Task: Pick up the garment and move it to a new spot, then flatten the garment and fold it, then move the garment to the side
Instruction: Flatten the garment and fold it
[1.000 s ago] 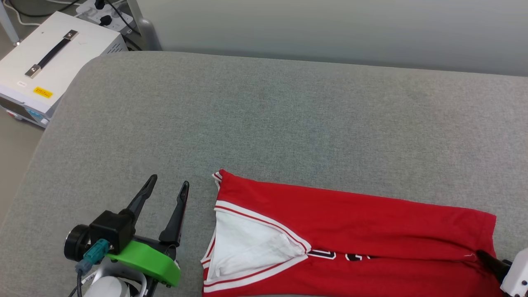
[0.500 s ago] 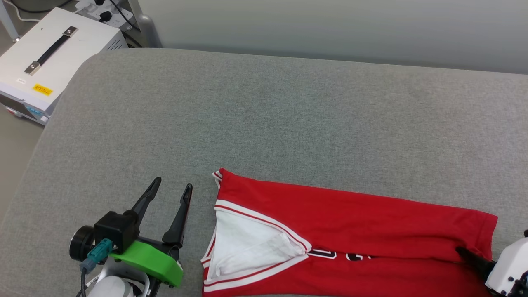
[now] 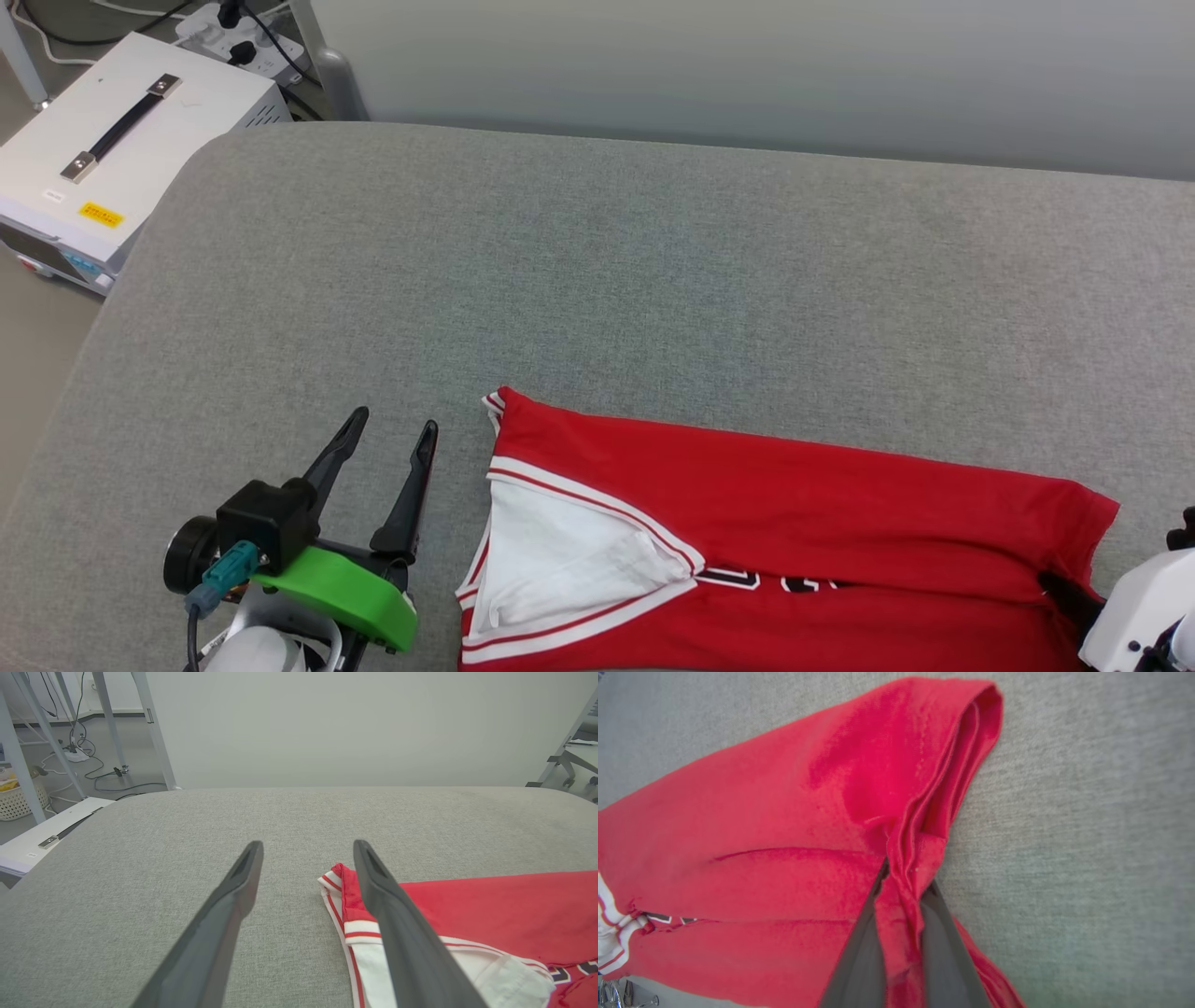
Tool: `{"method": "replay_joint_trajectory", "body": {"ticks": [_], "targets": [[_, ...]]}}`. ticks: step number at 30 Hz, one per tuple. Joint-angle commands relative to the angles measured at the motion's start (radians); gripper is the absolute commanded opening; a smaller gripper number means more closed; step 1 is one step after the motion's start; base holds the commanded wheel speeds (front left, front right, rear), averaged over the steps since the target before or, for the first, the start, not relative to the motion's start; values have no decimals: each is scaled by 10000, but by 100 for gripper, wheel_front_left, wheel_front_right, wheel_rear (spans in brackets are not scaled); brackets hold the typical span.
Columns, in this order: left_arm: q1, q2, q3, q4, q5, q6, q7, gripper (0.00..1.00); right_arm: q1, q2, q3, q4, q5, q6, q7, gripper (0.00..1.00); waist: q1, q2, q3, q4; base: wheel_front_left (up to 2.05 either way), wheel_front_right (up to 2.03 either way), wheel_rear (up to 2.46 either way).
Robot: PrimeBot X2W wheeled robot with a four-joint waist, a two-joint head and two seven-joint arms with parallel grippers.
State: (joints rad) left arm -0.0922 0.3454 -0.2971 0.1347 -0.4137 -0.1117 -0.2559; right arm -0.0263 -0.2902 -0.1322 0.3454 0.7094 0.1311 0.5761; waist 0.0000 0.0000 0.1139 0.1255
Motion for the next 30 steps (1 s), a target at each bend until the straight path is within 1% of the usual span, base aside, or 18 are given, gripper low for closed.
{"method": "replay_joint_trajectory", "body": {"ticks": [1, 5, 9, 12, 17, 25, 30], "targets": [[164, -59, 54, 36, 47, -71, -58, 100, 23, 59, 65, 228, 53, -4, -181, 0, 0, 0, -64, -7, 0, 0, 0], [262, -109, 198, 29, 54, -91, -58, 100, -14, -272, -201, 420, -21, -4, -698, 0, 0, 0, -178, -39, 0, 0, 0], [317, -117, 243, 14, 68, -117, -59, 100, -81, -674, -818, 662, -466, -4, -1327, 0, 0, 0, -253, -98, 0, 0, 0], [335, -141, 233, 35, 66, -135, -59, 100, -183, -835, -1341, 817, -762, -4, -1681, 0, 0, 0, -314, -148, 0, 0, 0], [398, -201, 211, 86, 41, -156, -59, 100, -85, -824, -1566, 611, -842, -4, -1598, 0, 0, 0, -456, -240, 0, 0, 0], [509, -264, 142, 190, -22, -177, -59, 100, 416, -340, -1048, -695, -693, -4, -1144, 0, 0, 0, -774, -380, 0, 0, 0], [653, -289, 83, 240, -81, -183, -59, 100, 837, 230, -761, -1654, -406, -4, -746, 0, 0, 0, -1210, -355, 0, 0, 0]]}}
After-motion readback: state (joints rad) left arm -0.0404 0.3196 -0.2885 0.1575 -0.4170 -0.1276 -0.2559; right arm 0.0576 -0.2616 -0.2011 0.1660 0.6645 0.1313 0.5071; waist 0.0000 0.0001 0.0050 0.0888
